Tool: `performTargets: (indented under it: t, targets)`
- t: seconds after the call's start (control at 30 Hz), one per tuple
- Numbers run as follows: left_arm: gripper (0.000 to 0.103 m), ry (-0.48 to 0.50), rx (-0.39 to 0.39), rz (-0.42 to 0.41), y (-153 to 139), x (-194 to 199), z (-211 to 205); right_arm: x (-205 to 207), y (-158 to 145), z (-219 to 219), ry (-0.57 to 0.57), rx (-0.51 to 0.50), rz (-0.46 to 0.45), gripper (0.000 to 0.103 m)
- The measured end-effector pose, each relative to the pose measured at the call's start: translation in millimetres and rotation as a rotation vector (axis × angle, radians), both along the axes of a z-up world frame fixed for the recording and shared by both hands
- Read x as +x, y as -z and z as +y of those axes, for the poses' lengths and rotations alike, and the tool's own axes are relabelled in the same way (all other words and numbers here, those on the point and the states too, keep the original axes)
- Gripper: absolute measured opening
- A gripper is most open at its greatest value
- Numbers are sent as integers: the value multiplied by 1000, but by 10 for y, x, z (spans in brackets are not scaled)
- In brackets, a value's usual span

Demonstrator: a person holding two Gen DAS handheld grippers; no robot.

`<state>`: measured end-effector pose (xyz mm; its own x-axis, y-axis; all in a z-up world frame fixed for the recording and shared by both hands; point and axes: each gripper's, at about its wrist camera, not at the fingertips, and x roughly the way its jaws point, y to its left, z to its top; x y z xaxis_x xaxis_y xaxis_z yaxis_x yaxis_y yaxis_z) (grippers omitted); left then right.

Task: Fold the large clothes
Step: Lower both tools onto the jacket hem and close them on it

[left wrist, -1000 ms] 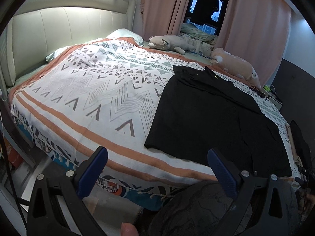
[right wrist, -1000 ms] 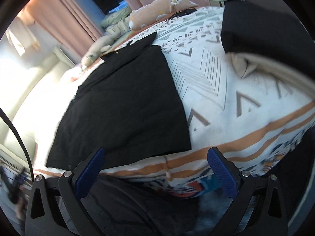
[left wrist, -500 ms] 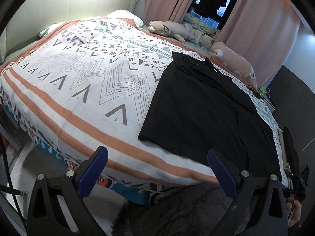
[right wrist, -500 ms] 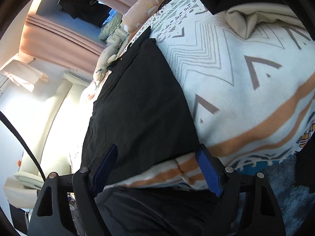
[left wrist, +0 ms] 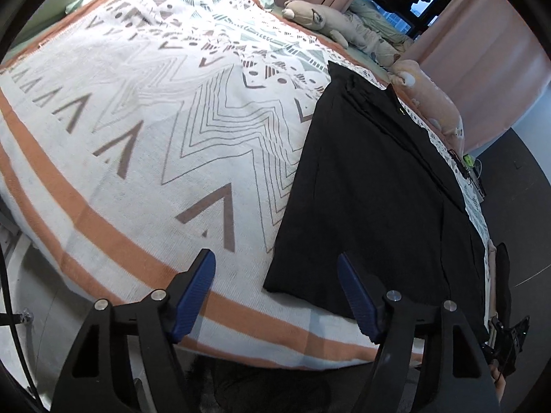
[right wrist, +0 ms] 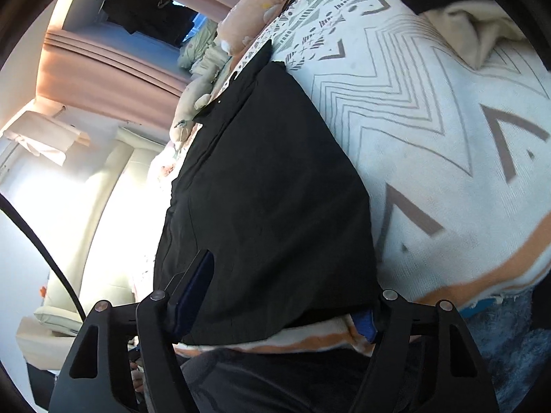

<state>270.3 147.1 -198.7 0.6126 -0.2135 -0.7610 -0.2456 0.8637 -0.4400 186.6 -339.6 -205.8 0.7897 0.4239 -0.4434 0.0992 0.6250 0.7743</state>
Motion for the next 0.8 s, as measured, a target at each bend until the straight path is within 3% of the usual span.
performTargets:
  t: [0.2,0.27,0.3,0.4,0.6,0.8]
  targets:
    - [74,26,-63,6,55,219,6,171,-28,10,45,-52,45,36]
    - [66,47,-109,14,73,261,-1,204,-65,37,50,-83,52,28]
    - [60,54,-140,19,89,271,3,202,-87,45,58,-102,57,18]
    - [58,63,-198,21,101,259,9,123,-158,-24,96,-103,31,4]
    - [58,97,-235,40,106,205,-74,-32,-298,-162,160,-130,-10,2]
    - [58,96,-240,30,156,298,-182,10,-209,-69,92,-136,27,3]
